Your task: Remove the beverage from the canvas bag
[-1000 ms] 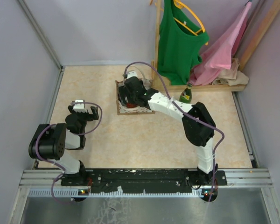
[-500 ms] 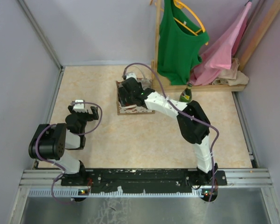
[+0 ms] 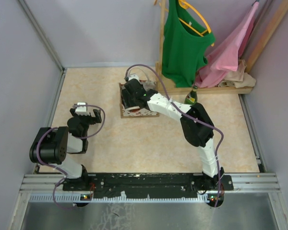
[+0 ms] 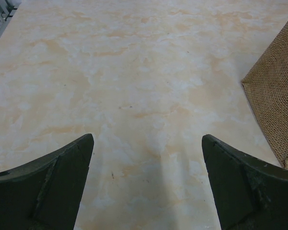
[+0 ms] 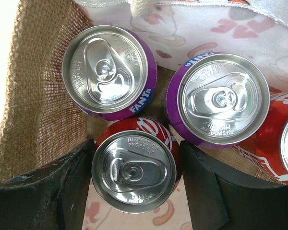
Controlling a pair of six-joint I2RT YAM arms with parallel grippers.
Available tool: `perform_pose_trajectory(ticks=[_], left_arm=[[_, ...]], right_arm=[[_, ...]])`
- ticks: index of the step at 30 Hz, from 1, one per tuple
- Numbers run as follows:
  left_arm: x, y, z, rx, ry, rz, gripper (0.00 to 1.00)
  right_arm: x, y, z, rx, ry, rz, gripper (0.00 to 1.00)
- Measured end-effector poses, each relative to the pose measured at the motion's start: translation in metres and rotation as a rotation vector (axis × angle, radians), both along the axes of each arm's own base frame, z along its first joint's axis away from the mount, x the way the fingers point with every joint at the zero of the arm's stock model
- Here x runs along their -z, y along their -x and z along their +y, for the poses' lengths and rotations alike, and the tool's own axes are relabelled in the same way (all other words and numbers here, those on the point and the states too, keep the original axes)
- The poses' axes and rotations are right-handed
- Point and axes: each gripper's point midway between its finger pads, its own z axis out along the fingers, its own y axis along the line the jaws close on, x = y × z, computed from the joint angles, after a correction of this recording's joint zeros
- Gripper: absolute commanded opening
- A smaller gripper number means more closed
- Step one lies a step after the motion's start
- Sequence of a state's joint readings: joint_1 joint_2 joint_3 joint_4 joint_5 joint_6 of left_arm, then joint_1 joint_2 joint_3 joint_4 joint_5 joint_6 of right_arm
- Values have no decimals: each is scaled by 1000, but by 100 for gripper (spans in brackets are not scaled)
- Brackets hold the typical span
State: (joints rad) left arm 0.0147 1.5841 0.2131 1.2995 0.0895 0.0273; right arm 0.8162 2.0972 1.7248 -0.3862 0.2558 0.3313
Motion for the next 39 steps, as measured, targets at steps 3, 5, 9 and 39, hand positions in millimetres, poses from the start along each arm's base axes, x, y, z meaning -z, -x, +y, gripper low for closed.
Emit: perform_pose_trajectory(ticks=[3,5,9,39], left_arm=[[0,0,0,0,0,0,100],[0,0,0,0,0,0,100],[0,0,0,0,0,0,100],[0,0,0,0,0,0,100]], right_arm=[[-1,0,0,-6,6,-1,0],[-2,0,-1,-12,11,-4,0],[-7,2,-5,-34,35,-13,0],[-283,-10,-133,224,-124,-684,0]])
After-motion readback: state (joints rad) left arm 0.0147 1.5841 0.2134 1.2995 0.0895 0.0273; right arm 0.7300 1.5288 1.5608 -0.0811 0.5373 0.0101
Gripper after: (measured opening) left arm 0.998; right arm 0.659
